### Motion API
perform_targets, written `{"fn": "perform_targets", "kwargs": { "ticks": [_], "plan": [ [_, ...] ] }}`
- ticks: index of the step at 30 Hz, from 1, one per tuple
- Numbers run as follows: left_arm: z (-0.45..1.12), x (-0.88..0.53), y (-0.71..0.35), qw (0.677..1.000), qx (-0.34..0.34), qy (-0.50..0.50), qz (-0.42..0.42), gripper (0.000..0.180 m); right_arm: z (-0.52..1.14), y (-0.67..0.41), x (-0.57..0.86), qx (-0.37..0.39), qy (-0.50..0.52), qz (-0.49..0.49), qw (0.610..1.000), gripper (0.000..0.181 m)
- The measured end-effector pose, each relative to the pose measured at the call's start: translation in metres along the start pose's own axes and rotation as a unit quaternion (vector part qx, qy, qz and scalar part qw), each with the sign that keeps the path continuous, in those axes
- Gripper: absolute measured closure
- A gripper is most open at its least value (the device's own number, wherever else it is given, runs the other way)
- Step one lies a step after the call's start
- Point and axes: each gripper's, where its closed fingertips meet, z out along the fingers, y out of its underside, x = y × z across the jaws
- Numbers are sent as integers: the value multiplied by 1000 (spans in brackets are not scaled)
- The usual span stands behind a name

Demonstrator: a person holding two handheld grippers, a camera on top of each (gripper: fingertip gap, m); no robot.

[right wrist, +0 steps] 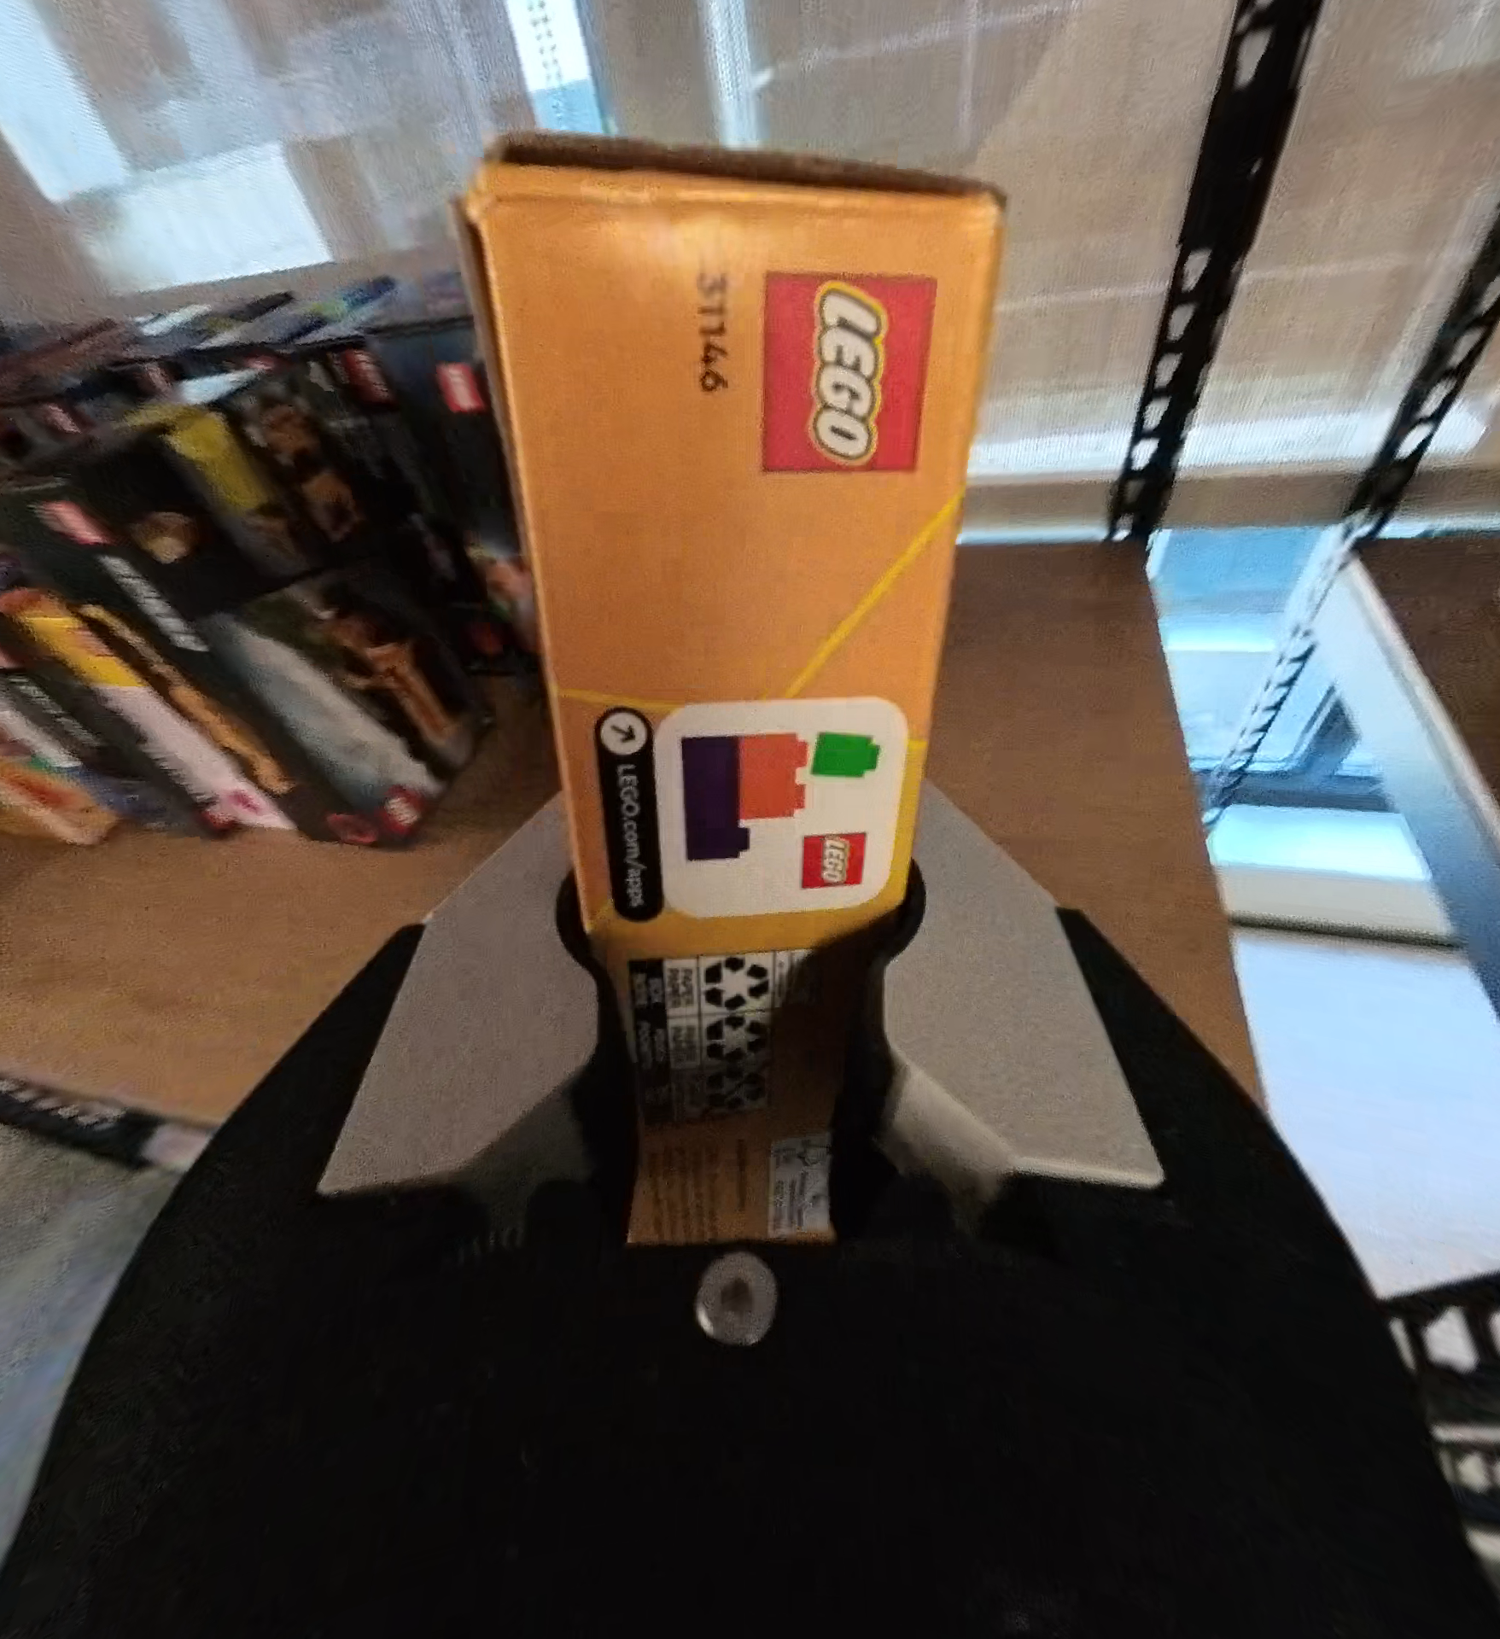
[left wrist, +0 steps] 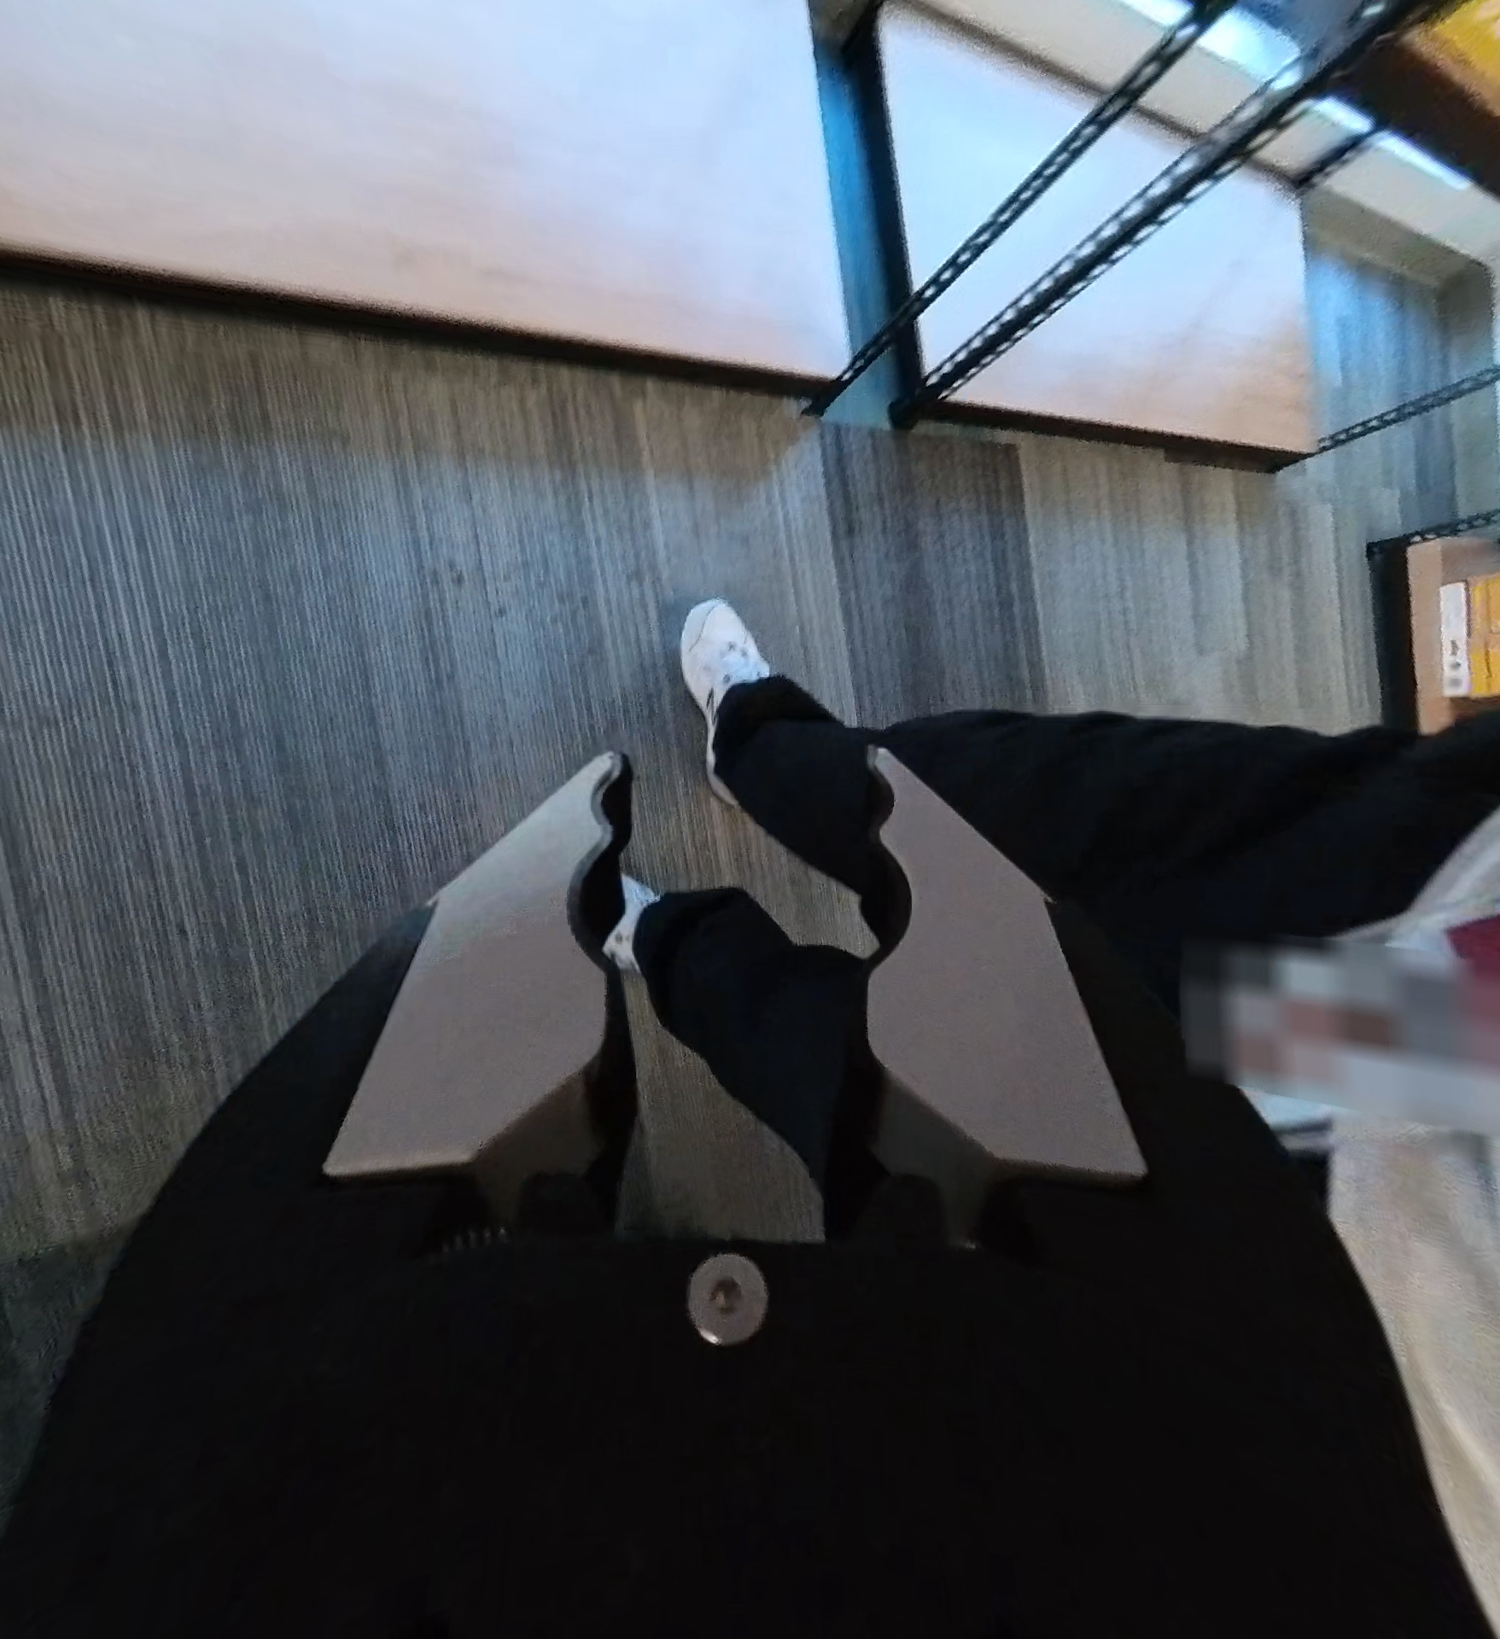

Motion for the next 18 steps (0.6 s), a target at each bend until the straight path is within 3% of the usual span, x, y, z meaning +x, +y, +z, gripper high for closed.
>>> {"fn": "perform_targets", "kwargs": {
  "ticks": [6, 10, 13, 18],
  "plan": [
    [74, -10, 65, 993, -44, -10, -108, 136, 56, 8, 53, 64, 78, -131, 986, 126],
    [143, -1, 74, 983, -19, -5, -181, 140, 107, 20, 95, 97, 82, -63, 990, 125],
    [196, 17, 72, 981, -34, 32, -187, 145, 147, 9, 109, 139, 108, -79, 981, 123],
    [265, 34, 56, 977, -39, 76, -193, 144, 220, -11, 122, 122, 135, -66, 981, 122]
  ]
}}
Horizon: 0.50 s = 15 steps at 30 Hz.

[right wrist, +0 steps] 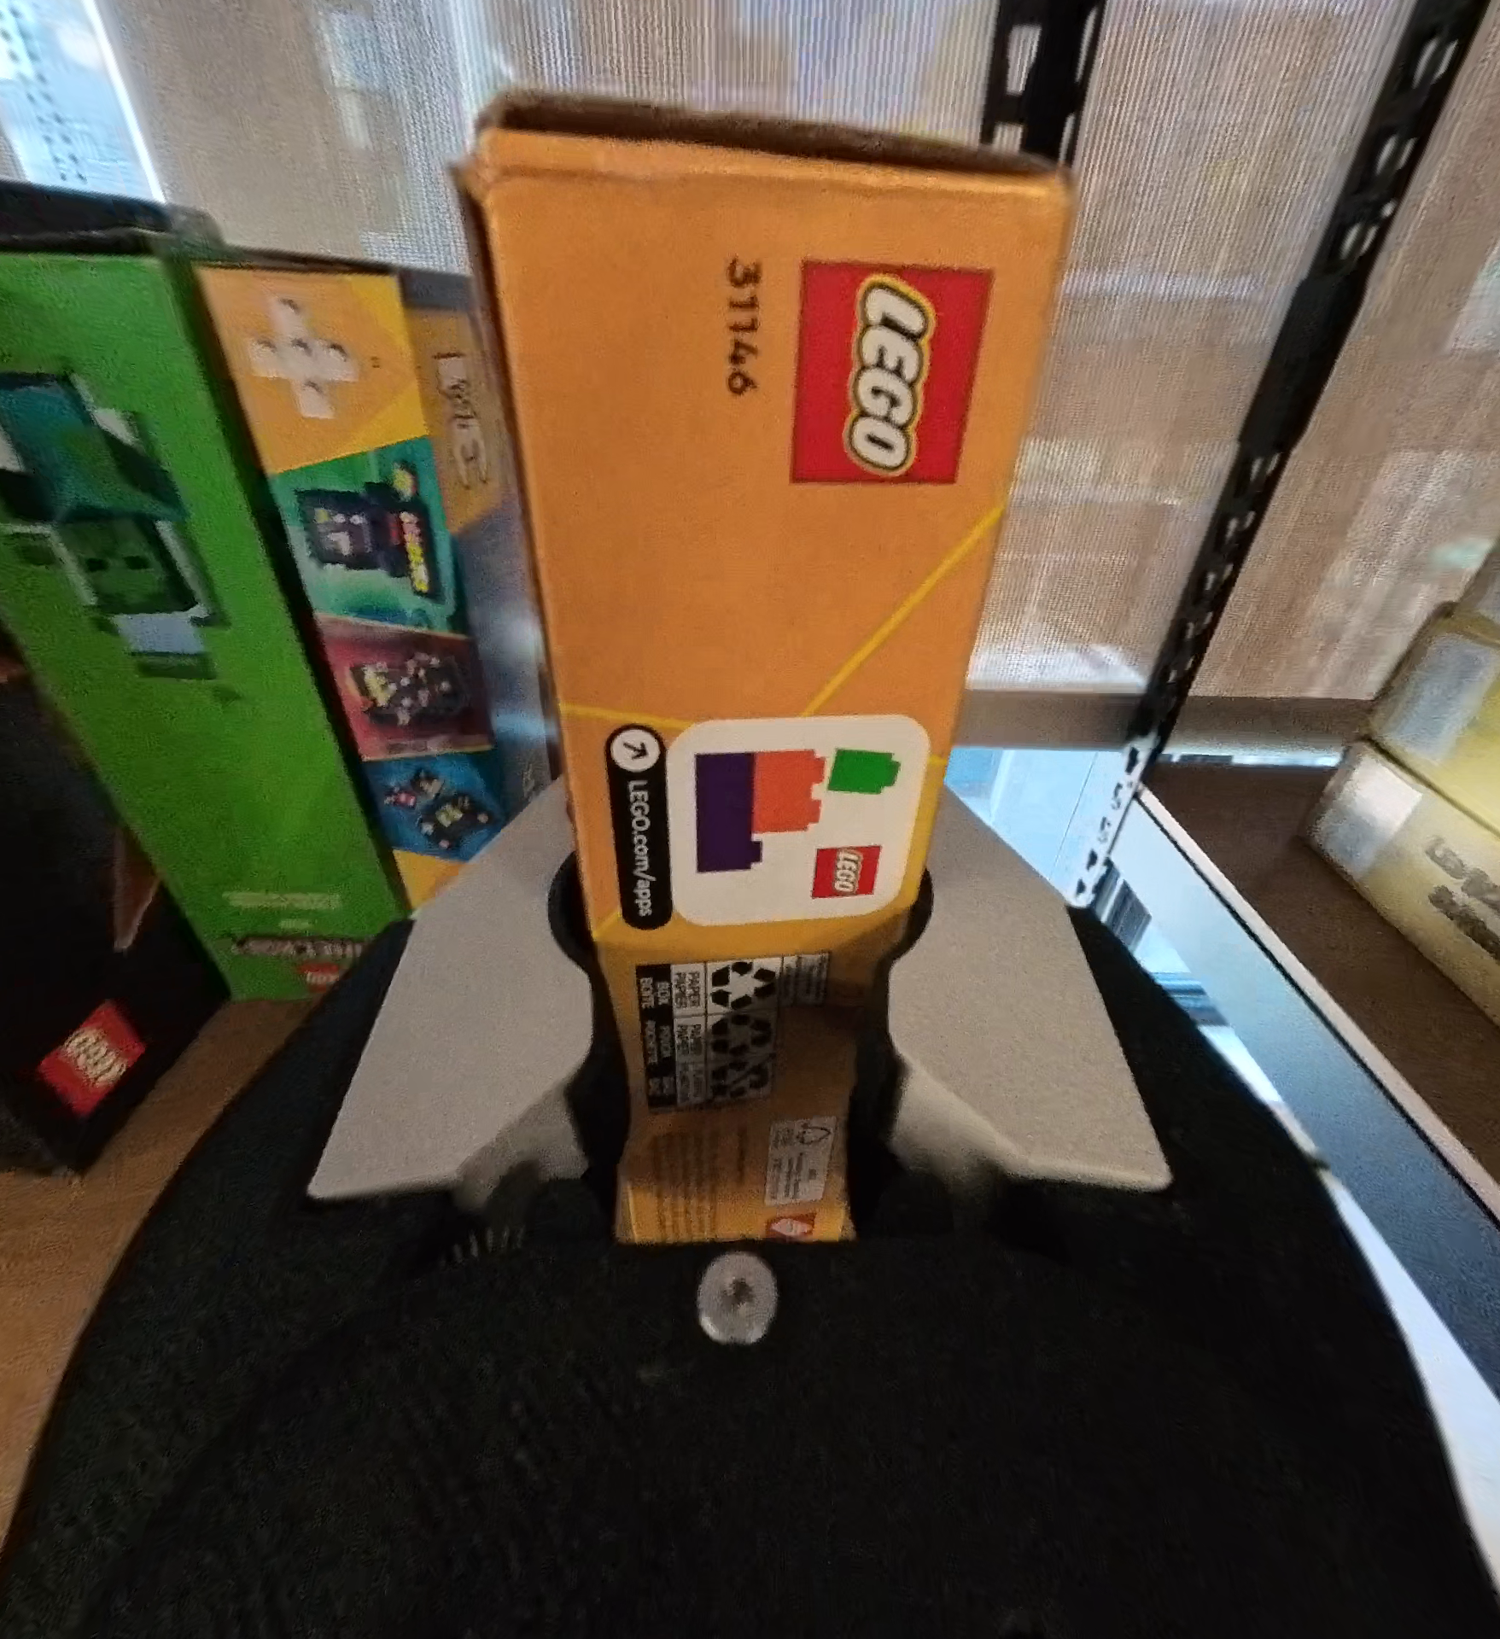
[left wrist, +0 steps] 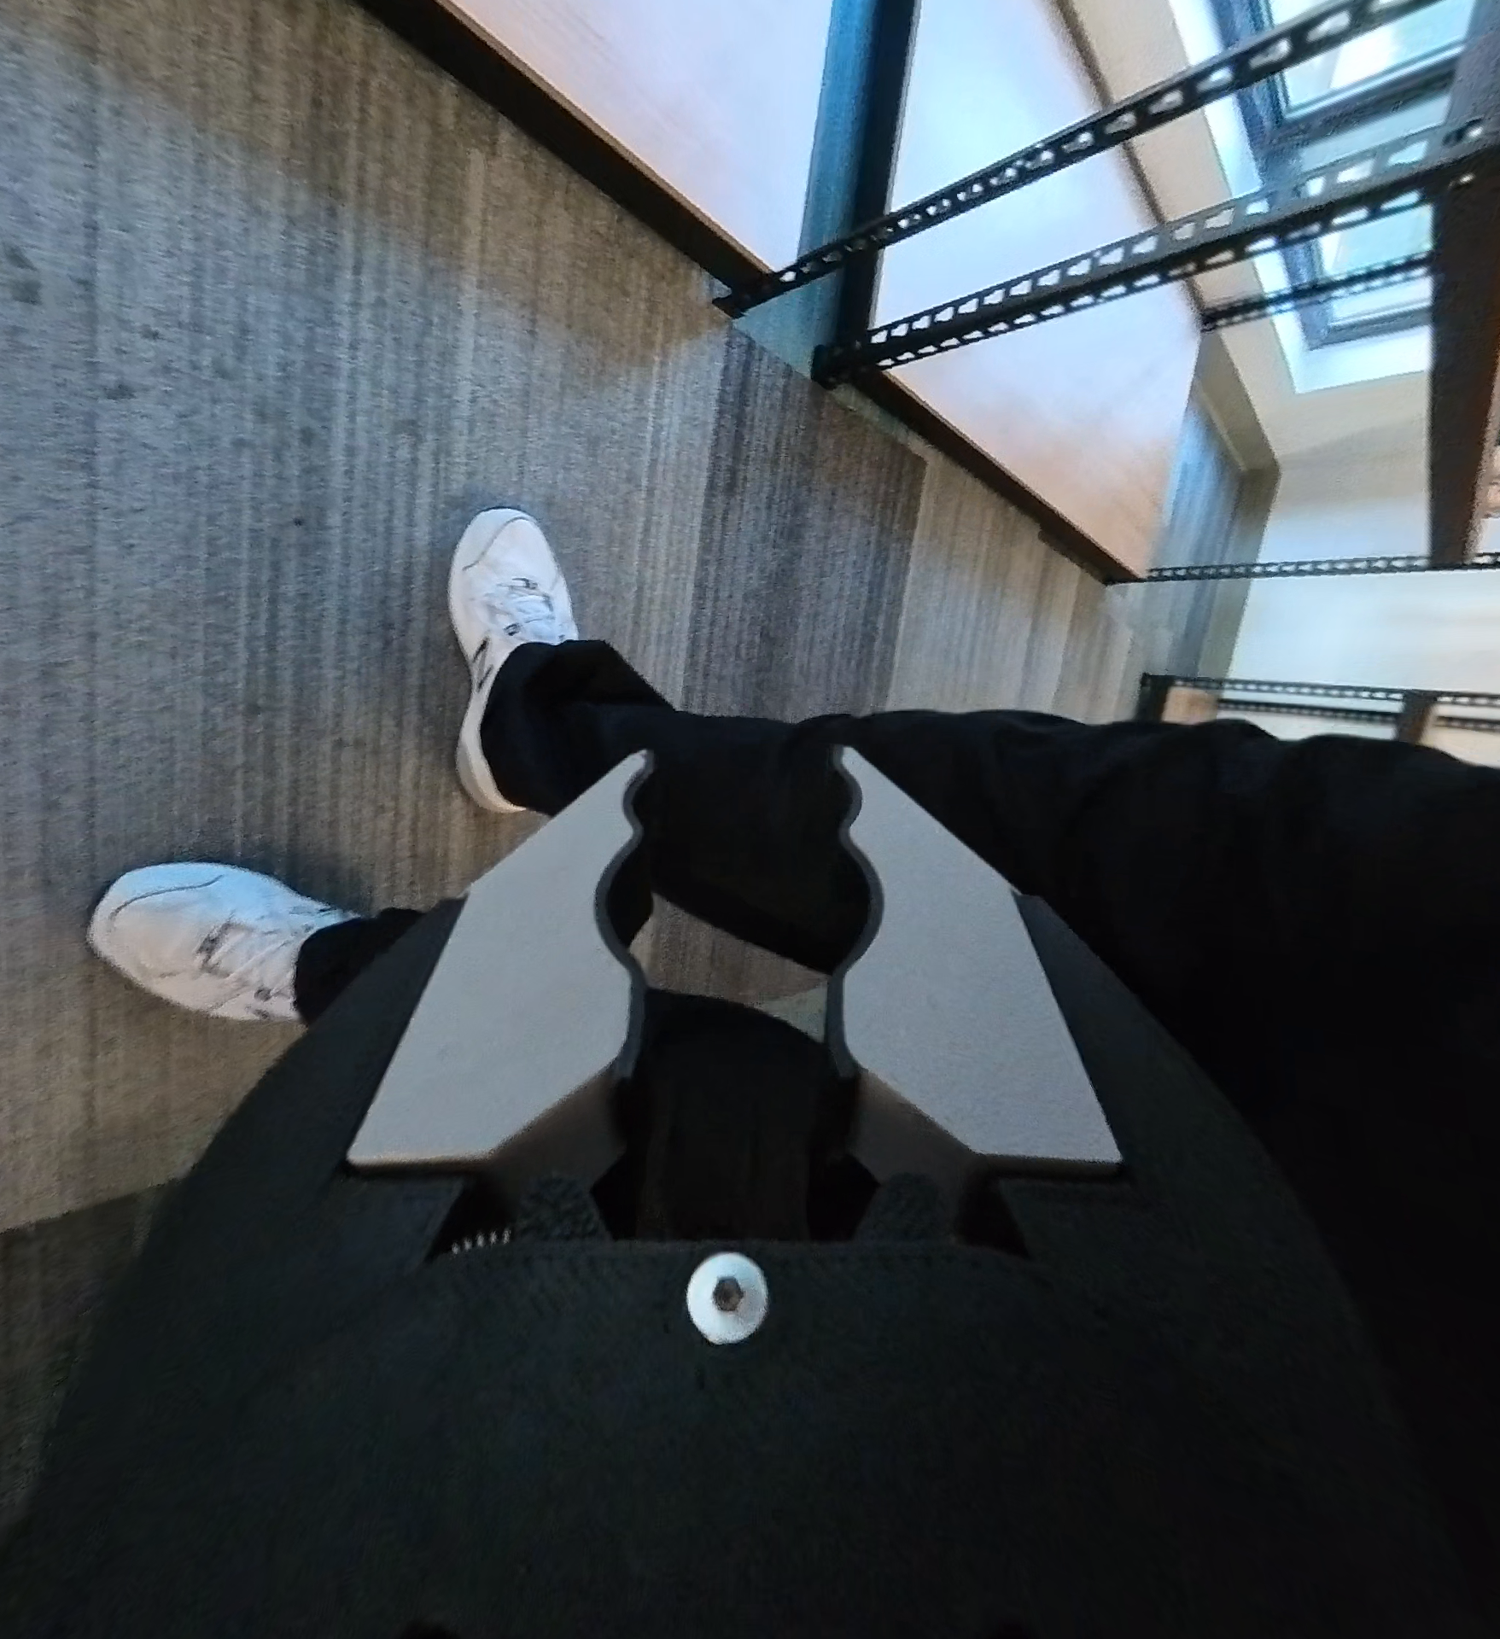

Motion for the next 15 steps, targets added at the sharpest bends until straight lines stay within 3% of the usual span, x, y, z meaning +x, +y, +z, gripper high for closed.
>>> {"fn": "perform_targets", "kwargs": {
  "ticks": [3, 6, 10, 15],
  "plan": [
    [26, 13, -12, 999, -10, 32, -6, 145, 35, 5, -15, -34, -18, 22, 999, 119],
    [39, 30, -19, 998, -34, 58, 21, 144, 49, 47, -46, -134, -121, 39, 983, 108],
    [42, 38, -20, 993, -68, 71, 60, 142, 26, 74, -56, -155, -247, -30, 956, 112],
    [34, 24, -34, 995, -56, 60, 49, 144, 33, 83, -50, -149, -287, -32, 946, 116]
  ]
}}
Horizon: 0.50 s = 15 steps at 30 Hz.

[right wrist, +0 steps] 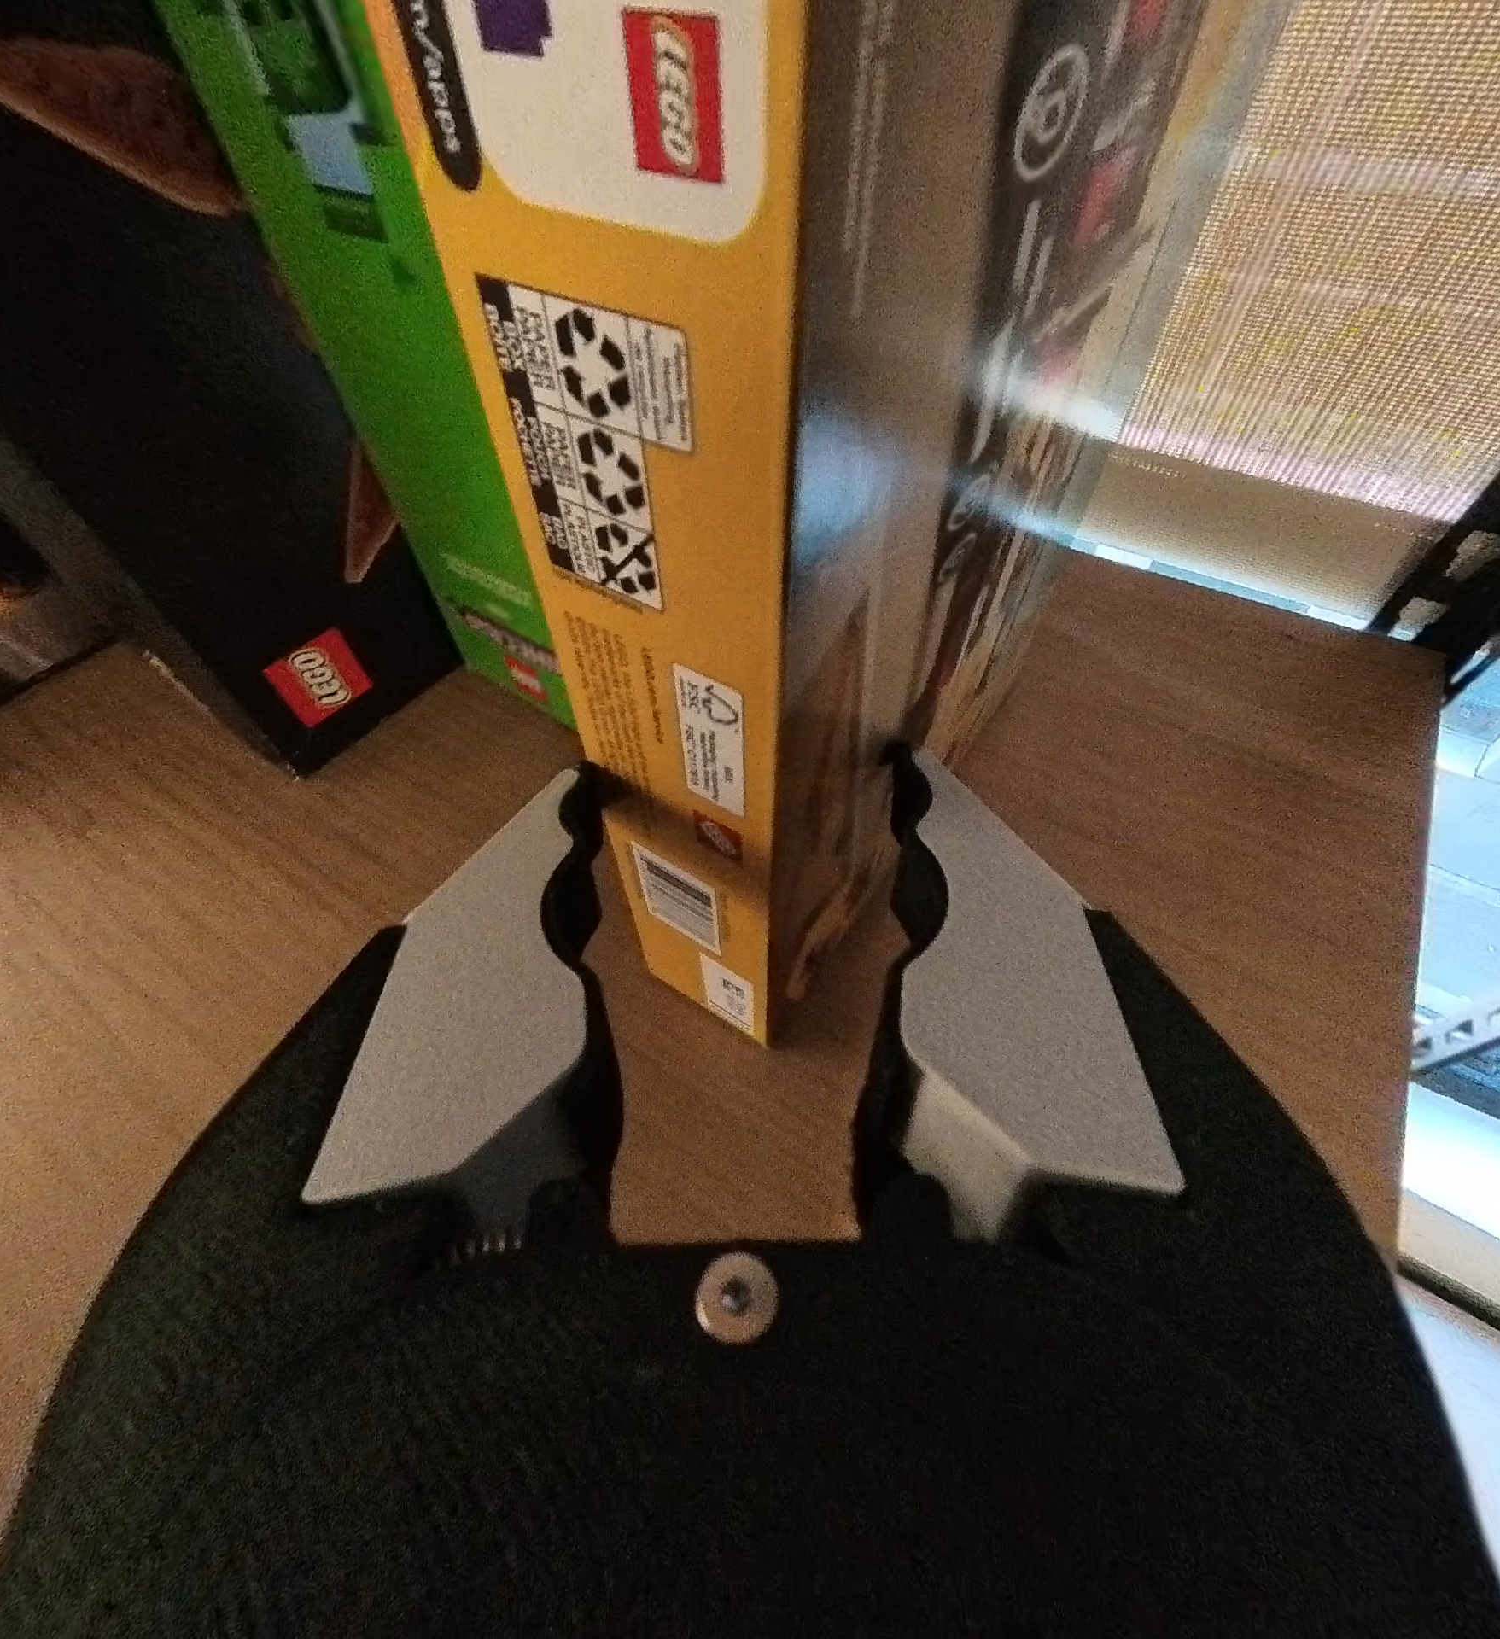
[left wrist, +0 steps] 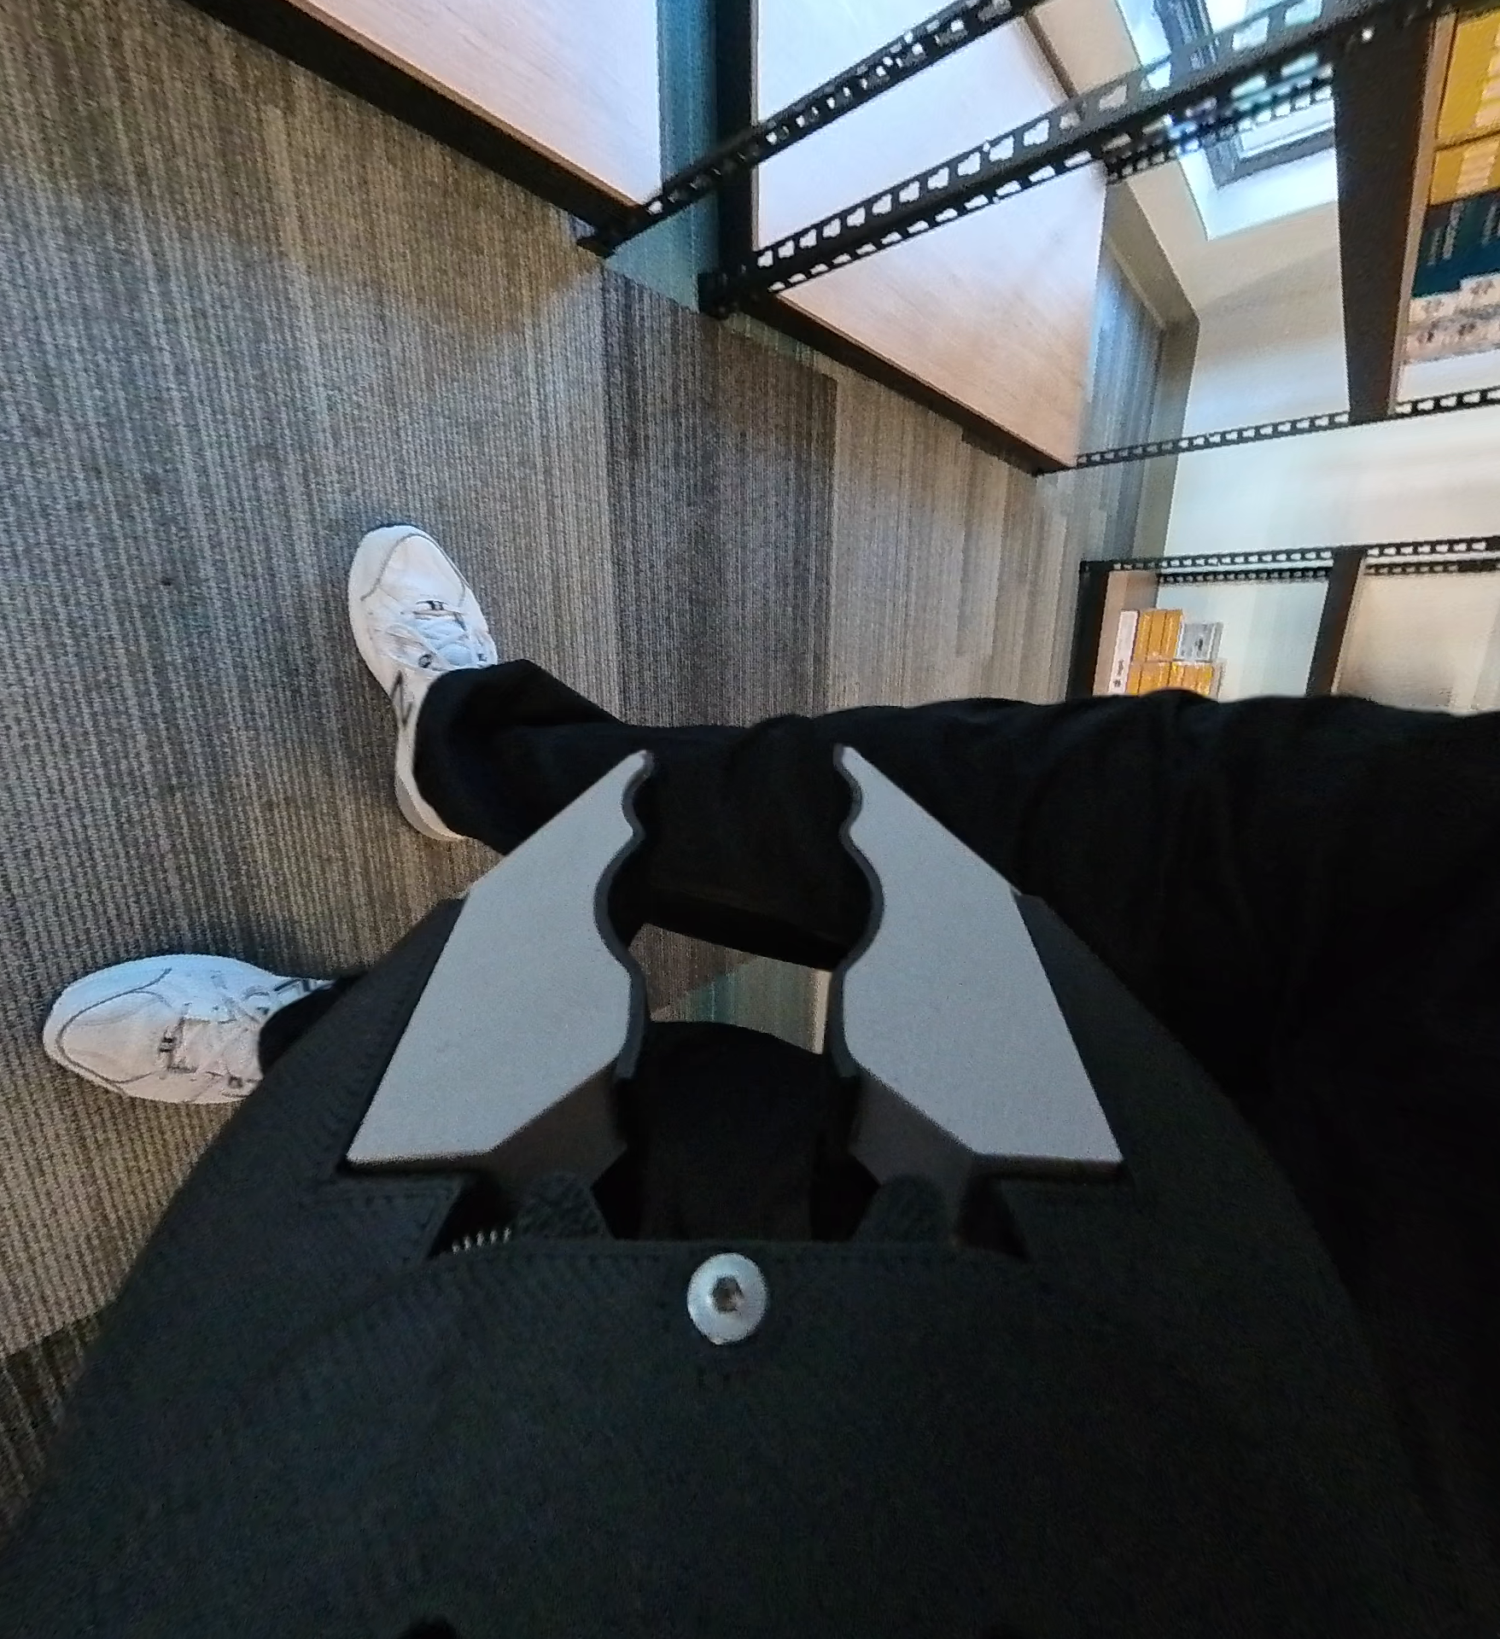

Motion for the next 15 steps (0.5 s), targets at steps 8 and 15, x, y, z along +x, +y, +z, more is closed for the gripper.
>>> {"fn": "perform_targets", "kwargs": {
  "ticks": [8, 15],
  "plan": [
    [9, 3, -5, 1000, -9, -2, 30, 144, 45, -16, 14, -23, 7, -9, 1000, 116],
    [18, 23, 0, 999, -16, 24, 44, 144, 26, -7, 10, -25, 40, -25, 999, 102]
  ]
}}
